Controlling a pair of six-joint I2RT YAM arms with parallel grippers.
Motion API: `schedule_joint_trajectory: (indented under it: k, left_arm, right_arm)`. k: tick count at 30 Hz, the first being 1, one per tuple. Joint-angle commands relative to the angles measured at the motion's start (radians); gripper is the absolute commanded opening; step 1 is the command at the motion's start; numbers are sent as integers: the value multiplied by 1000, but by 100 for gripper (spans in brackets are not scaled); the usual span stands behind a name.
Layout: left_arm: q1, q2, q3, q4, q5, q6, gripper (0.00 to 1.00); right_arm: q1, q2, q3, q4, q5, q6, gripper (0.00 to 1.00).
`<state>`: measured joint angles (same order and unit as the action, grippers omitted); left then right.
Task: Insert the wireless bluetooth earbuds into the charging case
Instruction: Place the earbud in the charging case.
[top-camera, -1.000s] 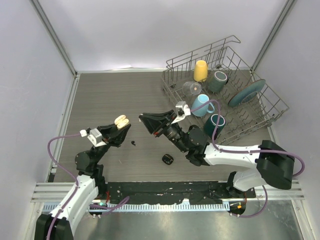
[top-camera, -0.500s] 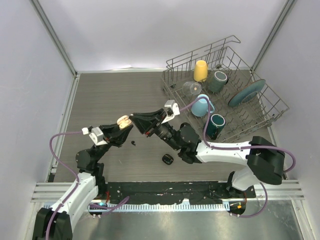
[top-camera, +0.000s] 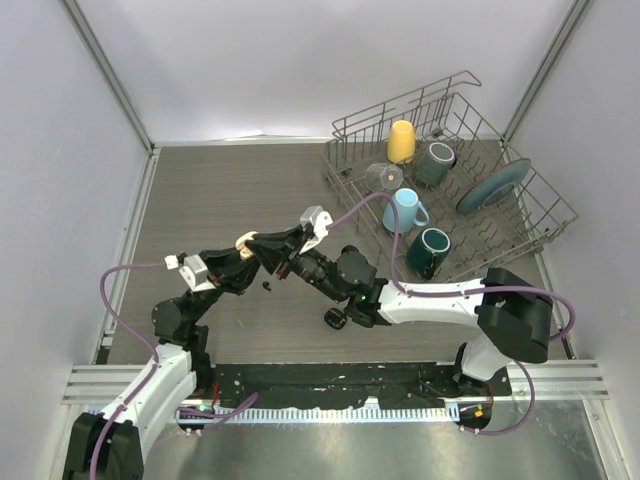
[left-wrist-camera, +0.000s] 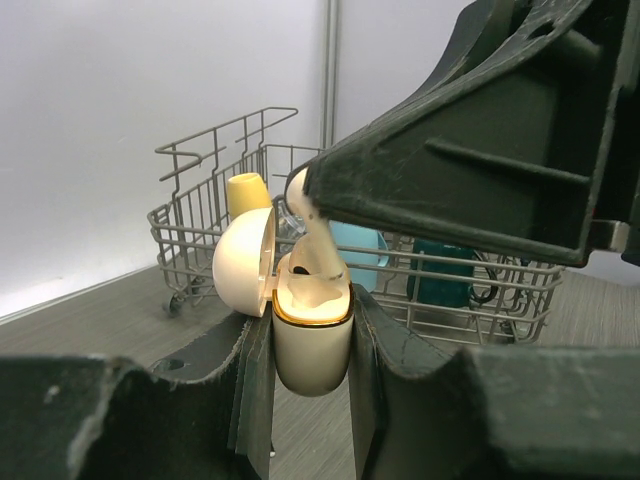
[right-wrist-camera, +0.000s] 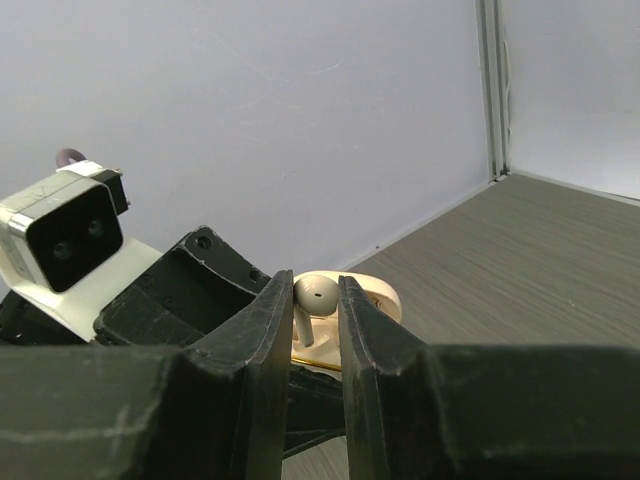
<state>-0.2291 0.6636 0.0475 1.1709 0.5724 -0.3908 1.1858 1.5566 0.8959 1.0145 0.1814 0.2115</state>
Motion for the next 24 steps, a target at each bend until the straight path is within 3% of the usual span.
schedule_joint_trajectory:
  k: [1, 24]
  left_arm:
    - [-7, 1, 41, 70, 11, -6, 0]
    - [-12, 5, 43, 82, -3, -10, 0]
  right_arm:
    - [8, 11, 52, 19, 10, -29, 1]
    - [24, 39, 60, 26, 6, -29, 1]
